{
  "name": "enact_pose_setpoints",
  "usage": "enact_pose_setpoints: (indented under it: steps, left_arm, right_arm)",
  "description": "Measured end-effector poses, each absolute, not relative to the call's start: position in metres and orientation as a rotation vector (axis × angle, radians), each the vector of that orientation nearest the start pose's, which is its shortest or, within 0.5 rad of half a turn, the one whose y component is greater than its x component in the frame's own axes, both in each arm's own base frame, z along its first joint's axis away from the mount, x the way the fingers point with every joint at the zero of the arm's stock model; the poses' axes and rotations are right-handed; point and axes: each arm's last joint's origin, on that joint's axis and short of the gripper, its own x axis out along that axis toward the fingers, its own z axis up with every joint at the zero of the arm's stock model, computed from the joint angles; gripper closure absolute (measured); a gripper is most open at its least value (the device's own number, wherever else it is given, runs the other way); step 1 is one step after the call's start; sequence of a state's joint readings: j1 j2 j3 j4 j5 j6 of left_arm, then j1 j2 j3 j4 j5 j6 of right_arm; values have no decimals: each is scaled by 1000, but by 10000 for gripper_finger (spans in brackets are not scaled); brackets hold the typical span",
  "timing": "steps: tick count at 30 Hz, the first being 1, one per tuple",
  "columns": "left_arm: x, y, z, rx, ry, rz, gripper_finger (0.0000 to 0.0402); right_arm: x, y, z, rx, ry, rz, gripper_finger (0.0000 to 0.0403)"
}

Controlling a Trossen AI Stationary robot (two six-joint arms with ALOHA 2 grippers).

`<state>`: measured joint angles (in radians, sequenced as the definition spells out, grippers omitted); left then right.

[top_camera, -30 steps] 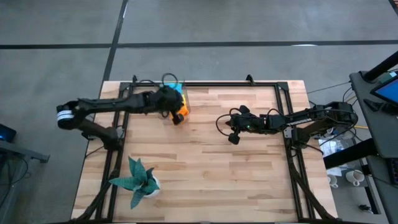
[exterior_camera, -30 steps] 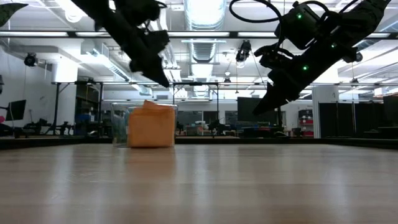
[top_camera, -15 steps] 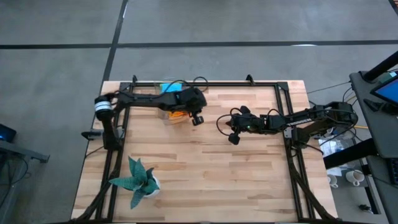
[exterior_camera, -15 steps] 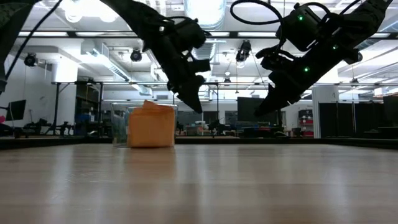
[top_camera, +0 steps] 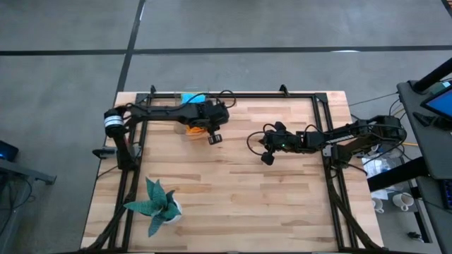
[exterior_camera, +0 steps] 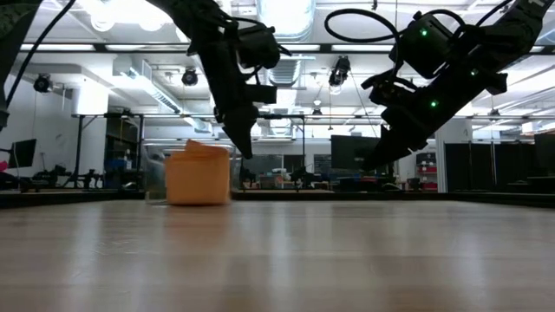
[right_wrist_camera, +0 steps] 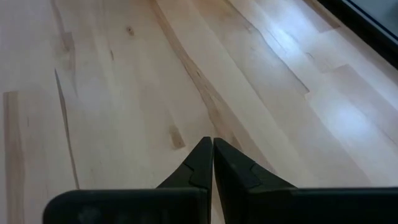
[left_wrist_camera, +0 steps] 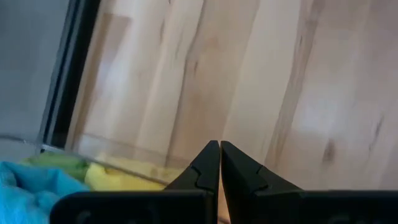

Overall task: Roll microfiber towels into tight, uniform cylinder then place into a basket
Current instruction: Move the transparent bin to the top left of the table, then return to Home Position

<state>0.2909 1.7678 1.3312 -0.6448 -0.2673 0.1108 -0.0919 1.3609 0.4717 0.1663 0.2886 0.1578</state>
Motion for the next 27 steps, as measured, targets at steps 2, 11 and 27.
enact_pose_setpoints:
  steps: [2,11,27]
  left_arm:
    - [345,111,229,83,1139,438,402]
    - [328,103,274,105,998,457,402]
    - [166,41,257,-20,278,248,402]
  right_arm:
    - [236,-30,146,79,692,-420,394]
    - [236,-30,146,77,690,-419,394]
    - [234,-30,144,76,698,-419,394]
